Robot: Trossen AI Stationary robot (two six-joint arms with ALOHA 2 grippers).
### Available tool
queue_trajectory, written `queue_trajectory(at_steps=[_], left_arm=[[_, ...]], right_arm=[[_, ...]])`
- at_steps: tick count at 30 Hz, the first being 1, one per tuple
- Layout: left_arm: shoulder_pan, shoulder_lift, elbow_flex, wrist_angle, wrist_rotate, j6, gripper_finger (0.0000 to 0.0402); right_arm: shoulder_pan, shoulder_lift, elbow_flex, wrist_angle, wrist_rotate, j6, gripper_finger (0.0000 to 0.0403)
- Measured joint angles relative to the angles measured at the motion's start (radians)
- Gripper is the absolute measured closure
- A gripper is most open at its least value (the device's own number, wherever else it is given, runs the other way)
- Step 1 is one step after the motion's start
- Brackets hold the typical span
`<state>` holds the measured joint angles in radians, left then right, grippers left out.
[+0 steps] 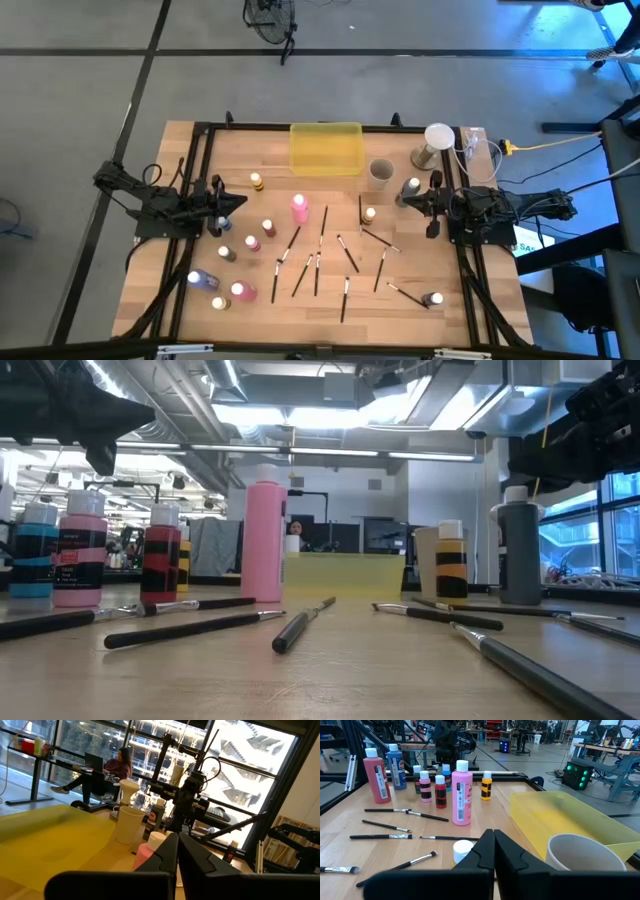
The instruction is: Pick & Place Paint Supplies
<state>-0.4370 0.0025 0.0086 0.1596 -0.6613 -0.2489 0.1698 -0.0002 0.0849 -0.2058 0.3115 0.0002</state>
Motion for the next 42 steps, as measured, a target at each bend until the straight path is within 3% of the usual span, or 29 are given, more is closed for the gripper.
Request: queue_trajectory(at_steps=[28, 38, 42], left_arm=[[0.000, 0.000, 0.000, 0.000, -0.001, 0.001, 0.0395], [0.000, 0.000, 0.000, 0.009, -0.089, 0.115, 0.0396], [0.000, 0.000, 0.000, 0.003, -0.087, 0.093, 0.0397]], right_arm=[[0.000, 0.000, 0.000, 0.033, 0.001, 0.030, 0.0402], [0.000, 0.000, 0.000, 0.132, 0.001, 0.030, 0.0402], [0.000, 0.000, 0.000, 0.129, 0.001, 0.030, 0.0402]])
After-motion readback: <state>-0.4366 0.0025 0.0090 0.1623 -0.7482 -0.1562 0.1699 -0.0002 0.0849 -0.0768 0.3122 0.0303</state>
